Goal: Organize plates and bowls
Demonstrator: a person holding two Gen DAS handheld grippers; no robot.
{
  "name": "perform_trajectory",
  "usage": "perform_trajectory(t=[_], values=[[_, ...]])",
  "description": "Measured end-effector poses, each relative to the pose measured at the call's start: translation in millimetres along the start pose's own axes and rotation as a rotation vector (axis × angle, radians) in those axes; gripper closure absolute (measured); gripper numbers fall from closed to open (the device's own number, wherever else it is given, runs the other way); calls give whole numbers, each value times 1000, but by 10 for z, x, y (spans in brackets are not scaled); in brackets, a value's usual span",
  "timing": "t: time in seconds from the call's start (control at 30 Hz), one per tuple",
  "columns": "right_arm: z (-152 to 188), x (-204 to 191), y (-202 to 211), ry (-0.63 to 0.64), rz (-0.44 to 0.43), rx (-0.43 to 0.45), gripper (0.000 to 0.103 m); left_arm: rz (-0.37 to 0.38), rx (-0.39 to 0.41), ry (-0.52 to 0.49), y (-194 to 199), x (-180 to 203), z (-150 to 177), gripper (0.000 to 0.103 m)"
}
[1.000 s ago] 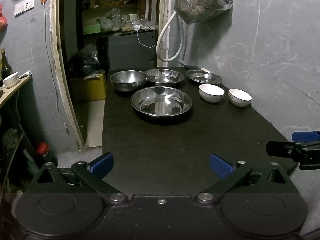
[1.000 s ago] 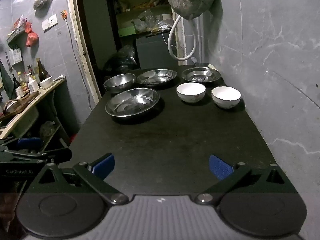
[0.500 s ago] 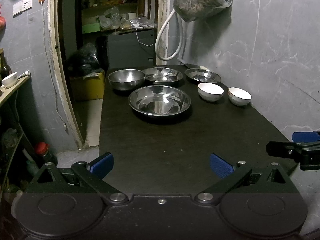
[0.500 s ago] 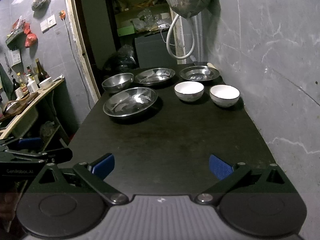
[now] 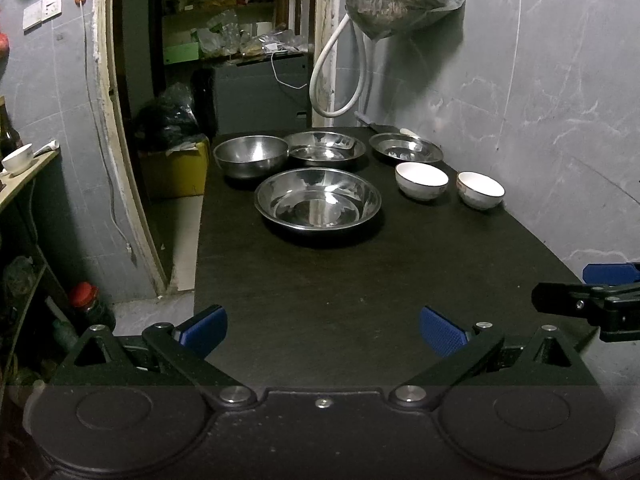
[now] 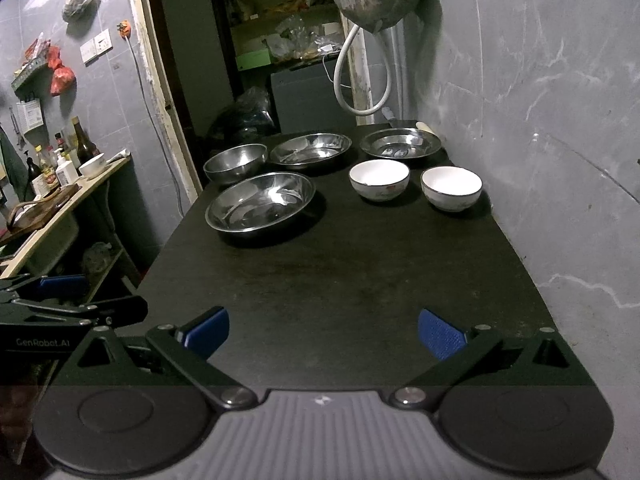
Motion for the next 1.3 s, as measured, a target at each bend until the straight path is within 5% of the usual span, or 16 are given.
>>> perform_trajectory(t=[1.3], values=[[-34, -6, -49, 0, -4, -10, 0, -1, -21, 1, -90, -72, -59, 1]])
Point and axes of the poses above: each gripper's, at about its wrist camera, not at the fingertips, and y roughly against the way its jaws point, x to its right, z to its underside, the point moved 3 cm from there along -y, roughly the way its jaws point, and after that the axes turned 12 degrees about -x, right-handed, at the moved point
